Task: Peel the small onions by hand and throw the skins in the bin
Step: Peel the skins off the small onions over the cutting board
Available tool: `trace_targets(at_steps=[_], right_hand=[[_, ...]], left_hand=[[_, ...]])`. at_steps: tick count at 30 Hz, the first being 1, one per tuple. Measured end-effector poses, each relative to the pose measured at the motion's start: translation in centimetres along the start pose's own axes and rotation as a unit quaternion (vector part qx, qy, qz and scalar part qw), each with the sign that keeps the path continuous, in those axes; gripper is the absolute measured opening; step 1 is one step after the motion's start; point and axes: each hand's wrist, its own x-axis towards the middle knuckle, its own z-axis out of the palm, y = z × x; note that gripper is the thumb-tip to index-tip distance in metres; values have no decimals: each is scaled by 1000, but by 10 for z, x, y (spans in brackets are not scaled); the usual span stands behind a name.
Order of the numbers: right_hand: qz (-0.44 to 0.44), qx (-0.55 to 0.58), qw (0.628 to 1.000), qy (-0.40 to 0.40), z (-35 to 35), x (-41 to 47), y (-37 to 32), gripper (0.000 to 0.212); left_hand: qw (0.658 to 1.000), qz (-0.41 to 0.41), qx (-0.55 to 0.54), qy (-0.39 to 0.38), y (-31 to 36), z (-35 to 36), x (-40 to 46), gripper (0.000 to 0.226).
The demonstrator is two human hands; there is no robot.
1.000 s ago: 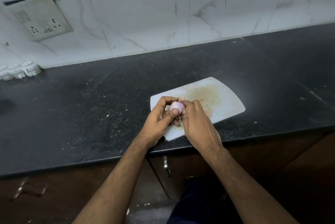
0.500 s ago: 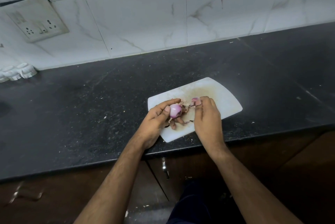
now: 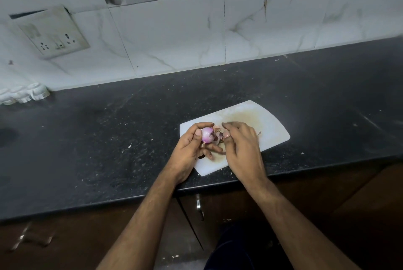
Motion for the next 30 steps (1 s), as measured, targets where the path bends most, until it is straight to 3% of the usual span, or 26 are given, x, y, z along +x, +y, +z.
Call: trace_targets(at_steps=[4,12,30], right_hand=[[-43,26,998,-45,0,-3,-12,45],[-11,112,993,-23,18,8,-25,14],[94,35,994,-32,35,23,-25,1]], left_hand=[[1000,-3,23,10,-2,0,0,36],[1000,-17,11,21,-1,-4,0,41],[999,-11,-38,23,0,-6,1,37]])
